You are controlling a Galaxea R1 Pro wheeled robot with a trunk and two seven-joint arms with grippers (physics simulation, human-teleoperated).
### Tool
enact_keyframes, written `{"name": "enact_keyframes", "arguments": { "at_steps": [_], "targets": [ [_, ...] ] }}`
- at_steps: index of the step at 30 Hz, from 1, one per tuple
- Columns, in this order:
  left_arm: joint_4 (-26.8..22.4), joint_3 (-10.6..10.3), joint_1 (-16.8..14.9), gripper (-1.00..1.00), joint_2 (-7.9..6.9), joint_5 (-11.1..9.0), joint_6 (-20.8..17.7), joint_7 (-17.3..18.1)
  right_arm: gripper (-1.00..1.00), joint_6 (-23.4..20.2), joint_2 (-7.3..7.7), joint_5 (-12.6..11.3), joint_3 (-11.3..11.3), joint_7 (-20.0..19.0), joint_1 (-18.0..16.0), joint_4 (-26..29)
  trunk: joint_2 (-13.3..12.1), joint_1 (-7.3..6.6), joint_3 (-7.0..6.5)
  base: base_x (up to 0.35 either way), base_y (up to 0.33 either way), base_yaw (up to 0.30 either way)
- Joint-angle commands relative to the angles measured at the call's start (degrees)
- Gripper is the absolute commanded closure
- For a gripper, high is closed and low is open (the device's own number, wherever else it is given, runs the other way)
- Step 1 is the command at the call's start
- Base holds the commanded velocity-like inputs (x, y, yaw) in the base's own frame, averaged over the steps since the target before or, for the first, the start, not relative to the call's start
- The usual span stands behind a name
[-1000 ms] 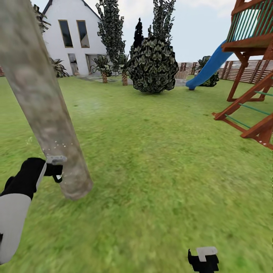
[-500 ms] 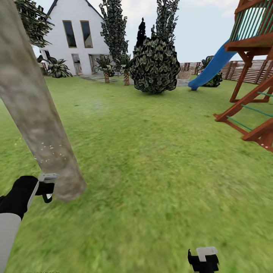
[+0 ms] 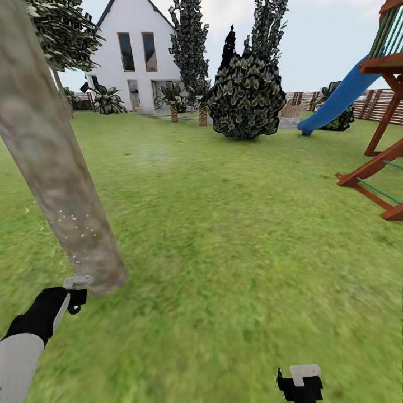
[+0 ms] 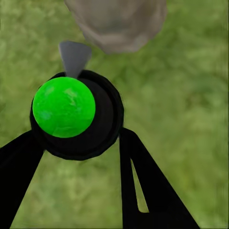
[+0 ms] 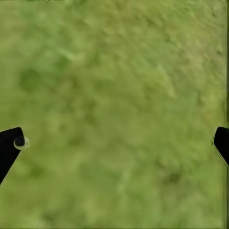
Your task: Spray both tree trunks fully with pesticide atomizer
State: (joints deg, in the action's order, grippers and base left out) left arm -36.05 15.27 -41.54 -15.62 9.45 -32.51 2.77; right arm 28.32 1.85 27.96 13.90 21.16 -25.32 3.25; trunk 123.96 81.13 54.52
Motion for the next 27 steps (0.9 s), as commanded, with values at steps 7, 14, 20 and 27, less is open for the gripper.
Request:
{"name": "enact_keyframes", "arguments": {
  "at_steps": [7,14,20,27],
  "targets": [
    [3.4,3.6,0.0,1.0,-0.51,0.7,3.4,-3.0,-1.0,0.2,-0.05,0.6,0.4,0.2,-0.1,-0.1,0.0,0.0,0.04,0.195,-0.229,0.0],
    [2.7,5.2,0.4,1.0,-0.96,0.6,3.5,-3.5,-1.0,0.2,-0.06,0.6,0.4,0.2,-0.1,-0.1,0.0,0.0,0.04,0.031,-0.027,0.217],
    [2.5,8.6,0.4,1.0,2.0,0.7,3.8,-5.9,-1.0,0.2,-0.04,0.6,0.4,0.2,-0.1,-0.1,0.0,0.0,0.04,0.0,0.0,0.276],
    [2.4,8.5,0.4,1.0,3.74,0.8,3.9,-5.8,-1.0,0.2,-0.05,0.6,0.4,0.2,-0.1,-0.1,0.0,0.0,0.04,0.0,-0.22,0.086]
  ]
}}
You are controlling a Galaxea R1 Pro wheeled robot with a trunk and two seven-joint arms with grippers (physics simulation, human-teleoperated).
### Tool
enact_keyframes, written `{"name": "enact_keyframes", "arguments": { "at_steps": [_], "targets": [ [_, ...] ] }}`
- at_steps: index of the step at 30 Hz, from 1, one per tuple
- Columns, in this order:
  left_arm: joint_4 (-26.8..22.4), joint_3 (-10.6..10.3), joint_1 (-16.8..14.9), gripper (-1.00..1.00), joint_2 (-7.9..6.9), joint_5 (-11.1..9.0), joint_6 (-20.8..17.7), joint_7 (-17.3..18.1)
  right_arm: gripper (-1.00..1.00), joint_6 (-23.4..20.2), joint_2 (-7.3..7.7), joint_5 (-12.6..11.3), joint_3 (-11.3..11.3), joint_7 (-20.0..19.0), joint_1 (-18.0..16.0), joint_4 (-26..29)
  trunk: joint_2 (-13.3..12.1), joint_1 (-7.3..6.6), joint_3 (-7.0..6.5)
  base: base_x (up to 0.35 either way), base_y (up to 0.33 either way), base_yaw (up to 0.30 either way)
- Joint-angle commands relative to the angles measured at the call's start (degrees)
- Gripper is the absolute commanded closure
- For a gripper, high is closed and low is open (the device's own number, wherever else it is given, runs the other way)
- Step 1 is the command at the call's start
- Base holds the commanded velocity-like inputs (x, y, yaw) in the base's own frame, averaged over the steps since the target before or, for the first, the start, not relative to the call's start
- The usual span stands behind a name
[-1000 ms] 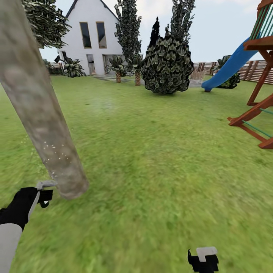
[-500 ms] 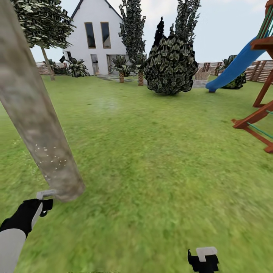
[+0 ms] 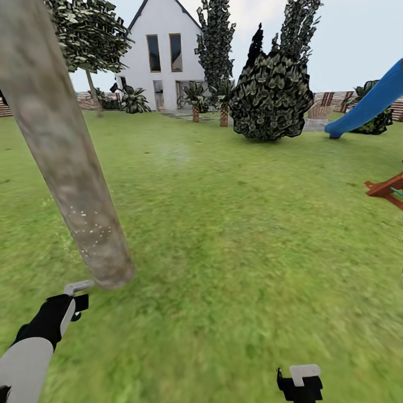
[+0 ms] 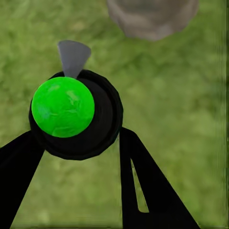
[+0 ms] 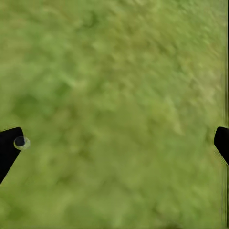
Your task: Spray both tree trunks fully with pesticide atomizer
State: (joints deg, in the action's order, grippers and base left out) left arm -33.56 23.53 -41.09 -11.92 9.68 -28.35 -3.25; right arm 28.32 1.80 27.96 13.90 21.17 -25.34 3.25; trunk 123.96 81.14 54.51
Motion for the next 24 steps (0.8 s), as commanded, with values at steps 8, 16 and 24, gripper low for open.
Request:
{"name": "enact_keyframes", "arguments": {
  "at_steps": [8,16,24],
  "targets": [
    [-0.1,-0.3,0.0,1.0,0.88,0.7,-0.3,-0.2,-1.0,0.2,-0.01,0.6,0.4,0.2,0.0,-0.1,0.0,-0.01,0.05,0.0,-0.273,0.094],
    [0.0,-4.4,0.0,1.0,0.94,0.4,-0.6,-0.7,-1.0,0.2,0.01,0.6,0.4,0.2,0.0,-0.1,0.0,-0.01,0.05,0.118,-0.236,0.231],
    [0.0,-4.4,0.0,1.0,0.93,0.3,-0.6,-0.7,-1.0,0.2,0.05,0.6,0.4,0.2,0.0,-0.1,0.0,-0.01,0.05,0.26,-0.171,0.009]
  ]
}}
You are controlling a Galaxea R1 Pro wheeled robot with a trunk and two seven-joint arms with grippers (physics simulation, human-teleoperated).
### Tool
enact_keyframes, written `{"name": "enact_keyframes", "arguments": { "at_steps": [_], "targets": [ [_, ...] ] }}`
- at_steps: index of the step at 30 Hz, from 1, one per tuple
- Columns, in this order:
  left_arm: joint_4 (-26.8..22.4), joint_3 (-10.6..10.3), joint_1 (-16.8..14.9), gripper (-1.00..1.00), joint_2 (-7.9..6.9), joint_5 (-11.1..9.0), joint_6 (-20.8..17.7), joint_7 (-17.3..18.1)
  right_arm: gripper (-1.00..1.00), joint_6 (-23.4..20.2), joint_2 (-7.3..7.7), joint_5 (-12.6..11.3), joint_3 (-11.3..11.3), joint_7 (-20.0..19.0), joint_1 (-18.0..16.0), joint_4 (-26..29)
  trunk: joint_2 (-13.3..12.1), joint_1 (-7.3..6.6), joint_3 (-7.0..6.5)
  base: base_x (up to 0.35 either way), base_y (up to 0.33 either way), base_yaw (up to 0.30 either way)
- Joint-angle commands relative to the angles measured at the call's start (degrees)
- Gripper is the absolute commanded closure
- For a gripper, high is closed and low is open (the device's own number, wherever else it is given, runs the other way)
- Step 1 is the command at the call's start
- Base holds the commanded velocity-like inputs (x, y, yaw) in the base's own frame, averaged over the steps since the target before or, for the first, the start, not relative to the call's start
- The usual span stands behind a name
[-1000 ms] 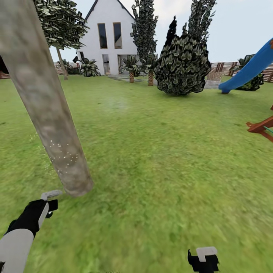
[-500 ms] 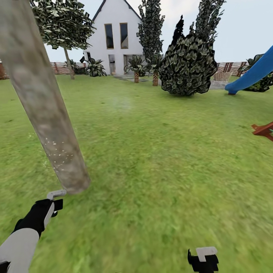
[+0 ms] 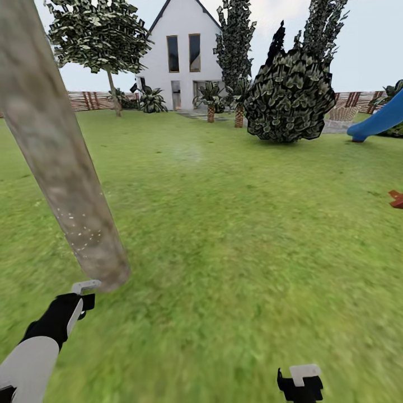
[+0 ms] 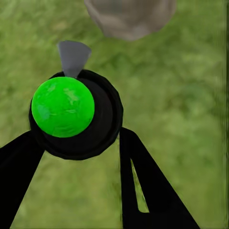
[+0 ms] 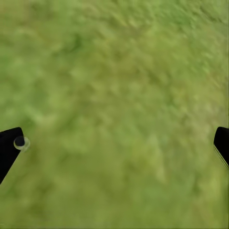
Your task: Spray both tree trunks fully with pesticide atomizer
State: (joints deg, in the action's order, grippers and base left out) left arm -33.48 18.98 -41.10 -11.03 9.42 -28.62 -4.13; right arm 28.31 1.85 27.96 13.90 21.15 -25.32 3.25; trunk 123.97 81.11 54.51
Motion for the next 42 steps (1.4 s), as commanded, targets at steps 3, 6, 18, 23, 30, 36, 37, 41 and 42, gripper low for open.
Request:
{"name": "enact_keyframes", "arguments": {
  "at_steps": [3,6,18,23,30,36,37,41,42],
  "targets": [
    [-0.1,0.2,0.0,1.0,0.04,0.6,-0.3,0.2,-1.0,0.2,0.0,0.6,0.4,0.2,-0.1,-0.1,0.0,0.02,0.05,0.259,-0.17,0.0],
    [-0.1,0.2,0.0,1.0,-0.02,0.6,-0.3,0.2,-1.0,0.2,0.0,0.6,0.4,0.2,0.0,-0.1,0.0,0.02,0.05,0.244,-0.172,0.059],
    [-0.1,0.3,0.0,1.0,-0.3,0.5,-0.3,0.2,-1.0,0.2,-0.02,0.6,0.4,0.2,-0.1,-0.1,0.0,0.02,0.05,0.204,-0.207,0.268],
    [0.6,-0.6,-0.1,1.0,-0.18,1.0,-1.3,0.5,-1.0,0.2,-0.06,0.6,0.4,0.2,-0.1,-0.1,0.0,0.02,0.05,0.238,-0.189,0.274],
    [0.8,-0.8,-0.1,1.0,-0.82,1.1,-3.8,1.1,-1.0,0.2,-0.01,0.6,0.4,0.2,-0.1,-0.1,0.0,0.02,0.05,0.24,-0.176,0.162],
    [0.9,-2.1,0.0,1.0,-0.74,1.7,-7.2,6.6,-1.0,0.2,-0.01,0.6,0.4,0.2,-0.1,-0.1,0.0,0.02,0.05,0.24,-0.166,0.071],
    [0.9,-2.1,0.0,1.0,-0.75,2.2,-7.2,6.6,-1.0,0.2,-0.01,0.6,0.4,0.2,-0.1,-0.1,0.0,0.02,0.05,0.225,-0.151,0.249],
    [0.2,-2.2,0.0,1.0,-0.26,4.1,-7.1,6.3,-1.0,0.2,-0.05,0.6,0.4,0.2,0.0,-0.1,0.0,0.02,0.05,0.036,-0.024,0.272],
    [0.1,-2.2,0.0,1.0,-0.14,4.1,-7.1,6.3,-1.0,0.2,-0.07,0.6,0.4,0.2,0.0,-0.1,0.0,0.02,0.05,0.004,-0.003,0.276]
  ]
}}
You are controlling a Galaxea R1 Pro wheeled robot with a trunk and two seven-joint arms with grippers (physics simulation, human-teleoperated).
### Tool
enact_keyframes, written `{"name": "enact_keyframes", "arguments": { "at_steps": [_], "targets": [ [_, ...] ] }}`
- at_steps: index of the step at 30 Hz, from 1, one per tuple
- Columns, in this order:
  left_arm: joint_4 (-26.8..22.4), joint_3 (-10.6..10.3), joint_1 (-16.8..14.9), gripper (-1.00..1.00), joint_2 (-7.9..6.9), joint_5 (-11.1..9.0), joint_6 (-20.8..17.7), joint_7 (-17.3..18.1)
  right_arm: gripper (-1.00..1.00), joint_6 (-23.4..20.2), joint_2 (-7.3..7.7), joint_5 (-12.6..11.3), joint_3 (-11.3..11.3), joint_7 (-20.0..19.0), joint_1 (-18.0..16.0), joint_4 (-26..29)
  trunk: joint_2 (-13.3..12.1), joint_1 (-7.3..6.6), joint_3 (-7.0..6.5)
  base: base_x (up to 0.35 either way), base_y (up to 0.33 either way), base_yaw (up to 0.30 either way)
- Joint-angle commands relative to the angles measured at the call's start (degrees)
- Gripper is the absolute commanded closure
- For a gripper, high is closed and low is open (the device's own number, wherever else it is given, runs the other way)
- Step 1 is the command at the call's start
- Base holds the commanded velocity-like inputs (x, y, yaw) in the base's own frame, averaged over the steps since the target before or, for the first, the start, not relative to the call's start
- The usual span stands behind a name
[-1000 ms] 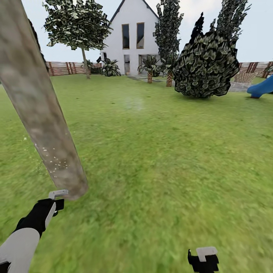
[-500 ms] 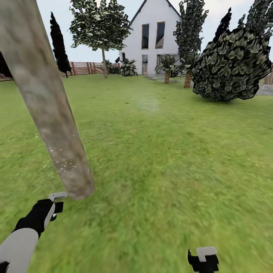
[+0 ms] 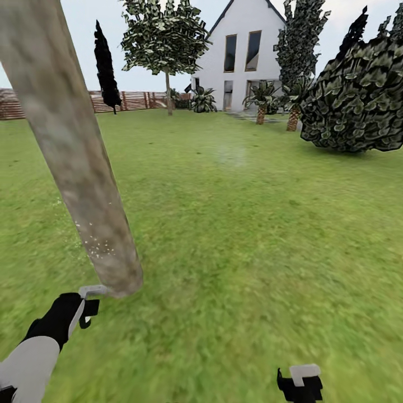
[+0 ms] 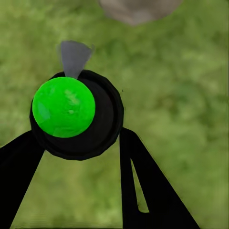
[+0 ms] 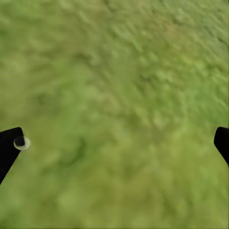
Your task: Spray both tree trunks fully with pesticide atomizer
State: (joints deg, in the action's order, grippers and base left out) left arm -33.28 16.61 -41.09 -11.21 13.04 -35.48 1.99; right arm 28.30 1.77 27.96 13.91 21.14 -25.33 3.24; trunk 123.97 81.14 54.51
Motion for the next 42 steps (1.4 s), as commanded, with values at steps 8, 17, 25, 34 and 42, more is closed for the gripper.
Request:
{"name": "enact_keyframes", "arguments": {
  "at_steps": [8,17,25,34,42],
  "targets": [
    [-0.2,0.2,0.0,1.0,0.22,0.5,-0.2,0.1,-1.0,0.2,0.02,0.6,0.4,0.2,0.0,-0.1,0.0,-0.01,0.05,-0.026,-0.202,0.153],
    [-0.3,0.9,0.0,1.0,-0.05,0.5,0.1,0.0,-1.0,0.2,-0.01,0.6,0.4,0.2,-0.1,-0.1,0.0,-0.01,0.05,0.0,-0.272,0.001],
    [-0.3,1.1,0.0,1.0,-0.13,0.5,0.3,0.0,-1.0,0.2,-0.01,0.6,0.4,0.2,0.0,-0.1,0.0,-0.01,0.05,0.0,-0.272,0.069],
    [-0.4,1.1,0.0,1.0,0.03,0.5,0.4,-0.1,-1.0,0.2,-0.02,0.6,0.4,0.2,-0.1,-0.1,0.0,-0.01,0.05,0.081,-0.272,0.243],
    [-0.4,1.2,0.0,1.0,-0.12,0.5,0.4,-0.1,-1.0,0.2,0.01,0.6,0.4,0.2,-0.1,-0.1,0.0,-0.01,0.05,0.154,-0.263,0.198]
  ]
}}
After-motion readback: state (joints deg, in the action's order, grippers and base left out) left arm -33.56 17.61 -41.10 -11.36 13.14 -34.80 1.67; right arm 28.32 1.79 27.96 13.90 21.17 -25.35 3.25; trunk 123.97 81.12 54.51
